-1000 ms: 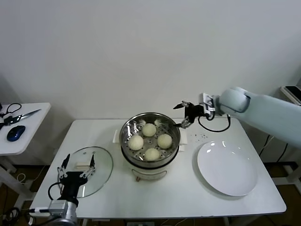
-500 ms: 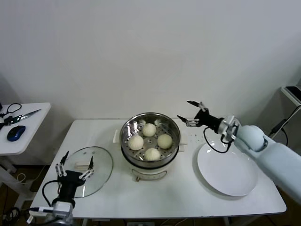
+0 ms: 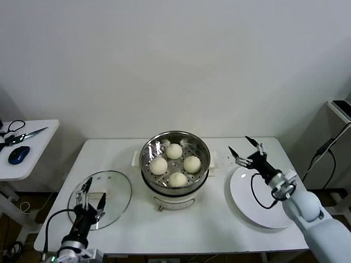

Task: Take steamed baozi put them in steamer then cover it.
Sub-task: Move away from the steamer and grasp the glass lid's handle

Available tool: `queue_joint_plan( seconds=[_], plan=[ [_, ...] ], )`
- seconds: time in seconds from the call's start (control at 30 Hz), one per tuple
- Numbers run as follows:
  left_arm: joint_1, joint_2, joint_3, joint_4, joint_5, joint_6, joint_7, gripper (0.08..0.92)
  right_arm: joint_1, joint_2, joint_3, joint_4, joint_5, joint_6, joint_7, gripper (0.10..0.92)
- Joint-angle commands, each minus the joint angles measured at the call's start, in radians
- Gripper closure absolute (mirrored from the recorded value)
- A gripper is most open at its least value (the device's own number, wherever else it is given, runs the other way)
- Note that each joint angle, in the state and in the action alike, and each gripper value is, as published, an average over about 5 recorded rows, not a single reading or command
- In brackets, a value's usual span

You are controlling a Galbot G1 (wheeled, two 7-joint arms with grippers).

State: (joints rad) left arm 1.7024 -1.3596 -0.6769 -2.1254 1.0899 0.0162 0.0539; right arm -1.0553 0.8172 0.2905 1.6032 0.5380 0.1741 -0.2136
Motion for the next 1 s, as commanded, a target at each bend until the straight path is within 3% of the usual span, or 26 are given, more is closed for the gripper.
queue_joint_plan(
  seconds=[0.03,0.43,1.0],
  plan=[
    [-0.117,-0.004,0.005,0.209,0.516,-0.035,0.022,0.177,-0.235,0.113,0.225,0.000,-0.084,0.010,0.028,0.203],
    [-0.269,-0.002,-0.004,0.468,0.444,-0.056,-0.036,0.177,-0.207,0.147,0.213,-0.059,-0.110,-0.001,0.028,0.203],
    [-0.409,-0.004,-0.001,0.601,0.392,-0.061,-0.117,0.177,-0.163,0.155,0.199,-0.098,-0.138,0.006,0.028,0.203]
  ],
)
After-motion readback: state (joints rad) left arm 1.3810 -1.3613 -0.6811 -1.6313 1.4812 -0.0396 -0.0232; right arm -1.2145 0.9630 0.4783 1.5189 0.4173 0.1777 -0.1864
